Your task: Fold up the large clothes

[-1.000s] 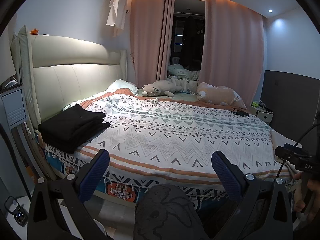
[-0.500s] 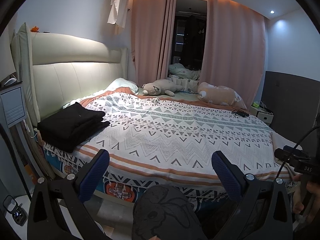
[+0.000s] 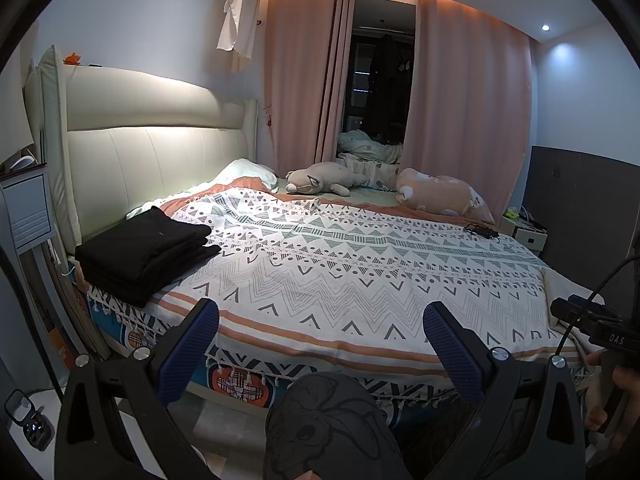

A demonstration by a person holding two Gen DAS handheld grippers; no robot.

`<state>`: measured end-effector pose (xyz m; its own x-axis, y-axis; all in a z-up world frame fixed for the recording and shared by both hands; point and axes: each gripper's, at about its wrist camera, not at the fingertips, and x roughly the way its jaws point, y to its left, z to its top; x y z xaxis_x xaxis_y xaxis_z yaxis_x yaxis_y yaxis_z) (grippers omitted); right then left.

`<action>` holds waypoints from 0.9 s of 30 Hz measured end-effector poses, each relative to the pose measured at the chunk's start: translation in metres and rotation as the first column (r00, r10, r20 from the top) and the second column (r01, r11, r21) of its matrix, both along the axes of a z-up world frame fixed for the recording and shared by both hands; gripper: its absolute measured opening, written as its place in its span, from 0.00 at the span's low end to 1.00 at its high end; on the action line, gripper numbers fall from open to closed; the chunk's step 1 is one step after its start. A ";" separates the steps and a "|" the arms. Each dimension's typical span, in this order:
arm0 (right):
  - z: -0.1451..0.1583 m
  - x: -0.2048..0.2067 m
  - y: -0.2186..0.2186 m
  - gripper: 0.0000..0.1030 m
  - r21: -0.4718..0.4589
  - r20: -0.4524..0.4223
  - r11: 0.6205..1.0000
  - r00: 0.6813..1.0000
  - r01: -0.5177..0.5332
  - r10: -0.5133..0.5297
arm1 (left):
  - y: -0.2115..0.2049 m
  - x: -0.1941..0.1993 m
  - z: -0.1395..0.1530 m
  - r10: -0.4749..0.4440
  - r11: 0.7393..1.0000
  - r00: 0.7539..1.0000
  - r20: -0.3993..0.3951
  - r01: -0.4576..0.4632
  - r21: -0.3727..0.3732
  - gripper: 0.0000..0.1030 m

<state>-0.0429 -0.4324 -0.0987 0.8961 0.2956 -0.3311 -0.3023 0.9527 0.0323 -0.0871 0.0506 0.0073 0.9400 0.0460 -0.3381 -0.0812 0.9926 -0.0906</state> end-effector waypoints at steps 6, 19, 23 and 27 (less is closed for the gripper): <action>0.000 0.002 0.000 1.00 -0.003 -0.004 1.000 1.000 -0.002 0.002 | -0.002 -0.001 0.001 0.000 1.000 1.000 0.000 0.000 -0.001 1.00; 0.000 0.003 0.000 1.00 -0.005 -0.012 1.000 1.000 0.008 -0.008 | -0.010 0.000 0.001 0.008 1.000 1.000 -0.004 -0.008 0.022 1.00; 0.001 0.003 0.001 1.00 -0.012 -0.010 1.000 1.000 0.011 -0.011 | -0.011 -0.002 0.002 0.004 1.000 1.000 0.000 -0.004 0.022 1.00; 0.002 0.002 0.001 1.00 -0.015 -0.006 1.000 1.000 0.012 -0.012 | -0.011 -0.002 0.001 -0.004 1.000 1.000 -0.001 0.004 0.016 1.00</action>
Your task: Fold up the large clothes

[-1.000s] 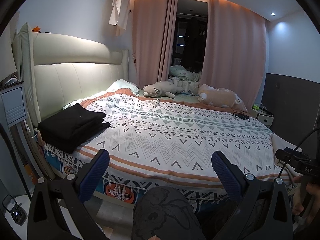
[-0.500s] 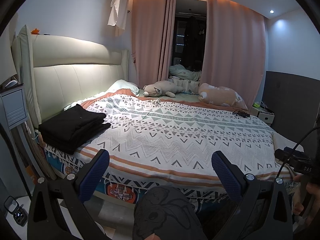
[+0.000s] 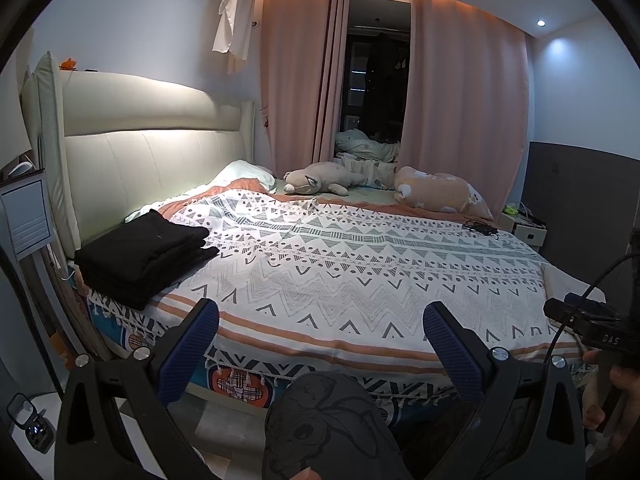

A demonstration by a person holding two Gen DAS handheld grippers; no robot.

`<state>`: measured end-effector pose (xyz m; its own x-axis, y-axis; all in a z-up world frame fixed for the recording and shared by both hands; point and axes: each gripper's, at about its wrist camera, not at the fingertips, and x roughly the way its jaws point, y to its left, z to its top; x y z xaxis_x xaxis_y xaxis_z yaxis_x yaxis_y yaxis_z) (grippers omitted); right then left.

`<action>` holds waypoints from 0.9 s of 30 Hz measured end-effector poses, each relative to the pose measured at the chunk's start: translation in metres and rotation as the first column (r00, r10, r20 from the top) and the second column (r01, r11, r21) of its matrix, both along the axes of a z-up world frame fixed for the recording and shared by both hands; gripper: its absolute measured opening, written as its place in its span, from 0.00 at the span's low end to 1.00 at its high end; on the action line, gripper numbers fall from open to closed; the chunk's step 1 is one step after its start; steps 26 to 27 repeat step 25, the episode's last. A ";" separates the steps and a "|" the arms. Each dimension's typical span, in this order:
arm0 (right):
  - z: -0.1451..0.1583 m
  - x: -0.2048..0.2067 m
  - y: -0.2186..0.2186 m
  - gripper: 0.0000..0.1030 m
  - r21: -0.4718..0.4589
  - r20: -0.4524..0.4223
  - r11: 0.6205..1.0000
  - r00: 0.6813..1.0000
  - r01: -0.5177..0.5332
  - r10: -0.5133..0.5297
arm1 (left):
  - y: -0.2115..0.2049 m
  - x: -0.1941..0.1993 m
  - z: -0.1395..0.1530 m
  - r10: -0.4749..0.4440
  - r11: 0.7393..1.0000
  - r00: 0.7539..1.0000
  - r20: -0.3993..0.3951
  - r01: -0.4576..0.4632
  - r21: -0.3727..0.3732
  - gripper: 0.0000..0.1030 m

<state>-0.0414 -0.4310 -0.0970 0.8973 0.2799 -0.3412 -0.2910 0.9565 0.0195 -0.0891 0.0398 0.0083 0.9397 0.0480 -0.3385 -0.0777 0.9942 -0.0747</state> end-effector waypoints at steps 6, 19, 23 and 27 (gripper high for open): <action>-0.001 0.000 0.001 1.00 0.000 -0.004 1.000 1.000 0.001 -0.001 | -0.002 -0.001 0.000 -0.001 1.000 1.000 0.000 0.001 0.008 1.00; 0.001 -0.003 0.000 1.00 0.008 -0.010 1.000 1.000 0.009 -0.009 | -0.003 -0.006 0.003 -0.002 1.000 1.000 0.003 0.002 0.001 1.00; 0.002 -0.007 -0.002 1.00 0.007 -0.006 1.000 1.000 0.002 -0.002 | -0.005 -0.012 0.006 0.000 1.000 1.000 0.019 0.000 0.019 1.00; 0.003 -0.010 -0.003 1.00 0.005 -0.003 1.000 1.000 0.001 -0.001 | -0.005 -0.014 0.007 -0.008 1.000 1.000 0.016 0.008 0.020 1.00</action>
